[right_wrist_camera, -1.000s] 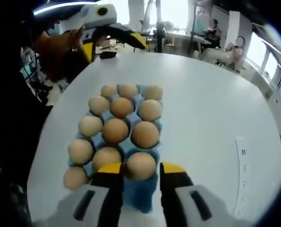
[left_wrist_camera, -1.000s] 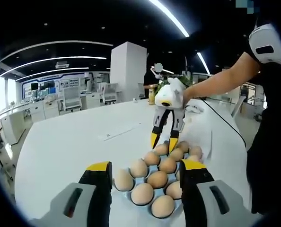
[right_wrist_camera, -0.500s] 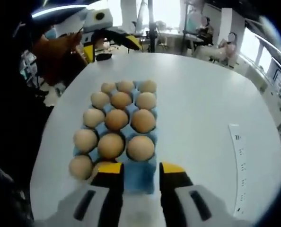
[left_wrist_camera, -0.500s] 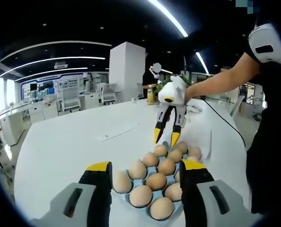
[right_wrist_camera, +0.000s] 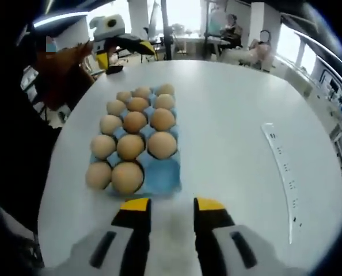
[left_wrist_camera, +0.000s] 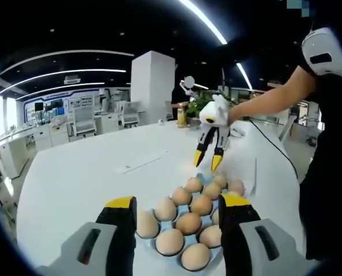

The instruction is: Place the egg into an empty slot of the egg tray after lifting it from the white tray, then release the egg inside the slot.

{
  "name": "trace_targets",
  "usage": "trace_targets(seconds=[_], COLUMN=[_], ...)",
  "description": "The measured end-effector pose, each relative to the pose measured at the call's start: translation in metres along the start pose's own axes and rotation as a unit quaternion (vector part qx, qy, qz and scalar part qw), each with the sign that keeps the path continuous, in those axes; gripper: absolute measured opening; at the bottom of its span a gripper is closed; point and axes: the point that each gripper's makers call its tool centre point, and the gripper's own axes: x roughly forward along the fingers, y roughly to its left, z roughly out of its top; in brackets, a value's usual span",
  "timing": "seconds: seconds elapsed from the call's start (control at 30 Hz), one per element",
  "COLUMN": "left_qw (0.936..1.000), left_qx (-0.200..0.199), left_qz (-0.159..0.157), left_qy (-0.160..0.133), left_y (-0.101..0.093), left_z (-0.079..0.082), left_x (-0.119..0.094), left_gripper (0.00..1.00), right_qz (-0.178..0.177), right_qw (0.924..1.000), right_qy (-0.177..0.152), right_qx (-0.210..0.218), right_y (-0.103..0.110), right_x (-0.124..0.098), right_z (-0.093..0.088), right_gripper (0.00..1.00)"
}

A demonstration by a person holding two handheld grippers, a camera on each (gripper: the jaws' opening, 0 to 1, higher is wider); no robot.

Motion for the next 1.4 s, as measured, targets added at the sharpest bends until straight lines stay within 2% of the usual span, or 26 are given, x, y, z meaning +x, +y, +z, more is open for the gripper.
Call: trace_targets(seconds=[0.57,1.4], left_qw=[1.0000,1.0000], left_qx=[0.003,0.003], left_qz=[-0.002,0.000], left_qy=[0.000,0.001], left_y=[-0.003,-0.003], left_z=[0.003,0.004], left_x=[0.003,0.000], left_gripper=[0.58,0.58], right_qz=[-0.048,-0.096], right_qw=[0.9968,0.9873], right_qy=[0.023,0.064], right_qx=[0.060,0.109], right_y=[0.003,-0.001], right_x=[-0.045,-0.090], right_z=[-0.067,-0.133], right_gripper=[0.29,0.32])
